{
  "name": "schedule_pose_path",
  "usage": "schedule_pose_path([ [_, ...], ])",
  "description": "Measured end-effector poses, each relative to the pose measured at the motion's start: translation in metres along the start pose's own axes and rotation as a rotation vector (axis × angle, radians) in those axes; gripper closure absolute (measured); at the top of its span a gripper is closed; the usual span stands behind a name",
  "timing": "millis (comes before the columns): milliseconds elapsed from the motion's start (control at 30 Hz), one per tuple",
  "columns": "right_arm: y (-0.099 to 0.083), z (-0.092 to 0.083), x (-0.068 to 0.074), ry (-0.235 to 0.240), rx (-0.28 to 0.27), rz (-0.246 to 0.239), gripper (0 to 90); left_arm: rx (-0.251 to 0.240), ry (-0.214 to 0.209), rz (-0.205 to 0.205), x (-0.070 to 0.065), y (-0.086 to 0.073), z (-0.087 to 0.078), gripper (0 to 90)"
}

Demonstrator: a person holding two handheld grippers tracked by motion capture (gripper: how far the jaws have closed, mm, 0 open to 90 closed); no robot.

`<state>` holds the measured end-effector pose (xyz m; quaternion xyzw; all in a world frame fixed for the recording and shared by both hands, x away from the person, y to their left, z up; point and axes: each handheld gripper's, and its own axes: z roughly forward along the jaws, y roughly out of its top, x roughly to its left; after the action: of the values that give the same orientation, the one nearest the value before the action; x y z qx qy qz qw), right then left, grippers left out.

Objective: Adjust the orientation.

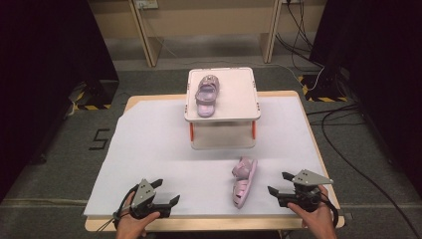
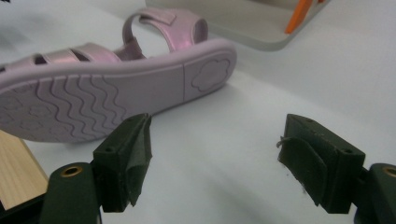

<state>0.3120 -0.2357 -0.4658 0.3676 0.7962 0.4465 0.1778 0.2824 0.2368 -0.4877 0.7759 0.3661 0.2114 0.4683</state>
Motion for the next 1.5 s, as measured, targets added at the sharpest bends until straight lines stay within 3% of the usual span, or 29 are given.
schedule_pose_path([
  [333,0.035,0.008,-0.001,0.064,-0.070,-0.034,25.6,0.010,-0.005,0.003,0.000,-0.001,0.001,16.3],
  [567,0.058,0.026,0.005,0.132,-0.074,-0.082,27.6,0.017,-0.007,0.014,0.000,-0.001,0.002,16.3],
  [1000,0.089,0.072,0.021,0.260,0.002,-0.168,33.7,0.028,-0.011,0.019,-0.001,-0.001,0.003,16.3],
  [1233,0.100,0.102,0.028,0.328,0.124,-0.240,37.8,0.025,-0.007,0.024,0.000,0.000,0.002,16.3],
  [1300,0.099,0.105,0.029,0.324,0.173,-0.267,42.7,0.030,-0.007,0.024,0.001,-0.001,0.001,16.3],
  [1367,0.097,0.105,0.028,0.311,0.189,-0.298,47.2,0.029,-0.009,0.025,0.001,0.000,0.002,16.3],
  [1500,0.093,0.092,0.024,0.271,0.218,-0.313,54.3,0.027,-0.012,0.028,0.000,0.000,0.002,16.4],
])
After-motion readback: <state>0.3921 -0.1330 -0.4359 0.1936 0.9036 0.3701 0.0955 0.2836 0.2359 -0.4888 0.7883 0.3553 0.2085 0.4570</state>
